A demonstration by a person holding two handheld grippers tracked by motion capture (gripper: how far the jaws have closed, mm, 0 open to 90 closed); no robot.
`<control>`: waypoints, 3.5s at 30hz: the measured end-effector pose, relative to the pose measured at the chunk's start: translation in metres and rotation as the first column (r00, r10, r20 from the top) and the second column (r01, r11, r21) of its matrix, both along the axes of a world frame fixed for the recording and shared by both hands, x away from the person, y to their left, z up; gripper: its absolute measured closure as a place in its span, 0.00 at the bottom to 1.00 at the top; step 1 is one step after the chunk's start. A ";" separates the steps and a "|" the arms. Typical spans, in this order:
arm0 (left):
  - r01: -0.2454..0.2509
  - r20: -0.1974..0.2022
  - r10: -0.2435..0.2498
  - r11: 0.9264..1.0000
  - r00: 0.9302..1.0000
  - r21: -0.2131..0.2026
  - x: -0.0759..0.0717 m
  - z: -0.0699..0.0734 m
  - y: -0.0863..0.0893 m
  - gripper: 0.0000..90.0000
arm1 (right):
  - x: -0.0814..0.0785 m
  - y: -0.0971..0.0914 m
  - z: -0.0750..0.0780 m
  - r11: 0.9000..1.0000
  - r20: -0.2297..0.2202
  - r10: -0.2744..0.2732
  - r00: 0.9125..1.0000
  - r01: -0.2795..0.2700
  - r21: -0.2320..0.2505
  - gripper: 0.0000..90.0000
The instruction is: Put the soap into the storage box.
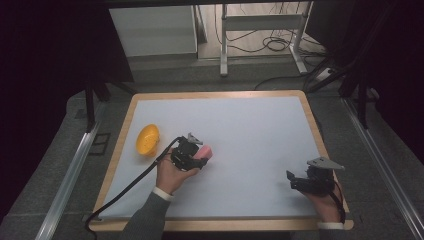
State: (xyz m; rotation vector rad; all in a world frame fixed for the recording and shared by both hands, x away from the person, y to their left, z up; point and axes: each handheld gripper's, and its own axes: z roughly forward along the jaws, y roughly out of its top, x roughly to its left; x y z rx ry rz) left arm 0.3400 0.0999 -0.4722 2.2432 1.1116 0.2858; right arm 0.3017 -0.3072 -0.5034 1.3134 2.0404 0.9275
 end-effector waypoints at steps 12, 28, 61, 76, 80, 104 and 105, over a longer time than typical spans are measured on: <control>-0.023 -0.011 0.023 1.000 1.000 0.002 0.003 0.002 0.014 0.67 | 0.000 0.001 0.000 1.000 -0.006 0.001 1.000 -0.001 -0.003 0.10; -0.076 0.002 0.077 0.997 0.997 -0.022 0.004 0.011 0.039 0.67 | -0.001 0.000 0.001 1.000 0.002 0.001 1.000 -0.001 0.003 0.10; -0.169 0.014 0.170 0.985 0.985 -0.042 0.011 0.021 0.084 0.67 | 0.000 0.001 0.000 1.000 -0.010 -0.006 1.000 0.006 -0.006 0.10; -0.207 0.019 0.208 0.977 0.978 -0.045 0.018 0.028 0.102 0.67 | 0.000 0.001 0.000 1.000 -0.012 -0.005 1.000 0.005 -0.003 0.10; -0.219 0.016 0.220 0.975 0.975 -0.048 0.021 0.029 0.107 0.67 | 0.000 0.001 0.000 1.000 -0.014 -0.005 1.000 0.005 -0.006 0.10; -0.302 0.026 0.303 0.952 0.952 -0.053 0.030 0.036 0.132 0.67 | 0.000 0.000 0.000 1.000 -0.016 -0.011 1.000 0.011 -0.003 0.10; -0.300 0.027 0.302 0.952 0.953 -0.052 0.030 0.036 0.133 0.67 | 0.000 0.000 0.000 1.000 -0.016 -0.011 1.000 0.011 -0.003 0.10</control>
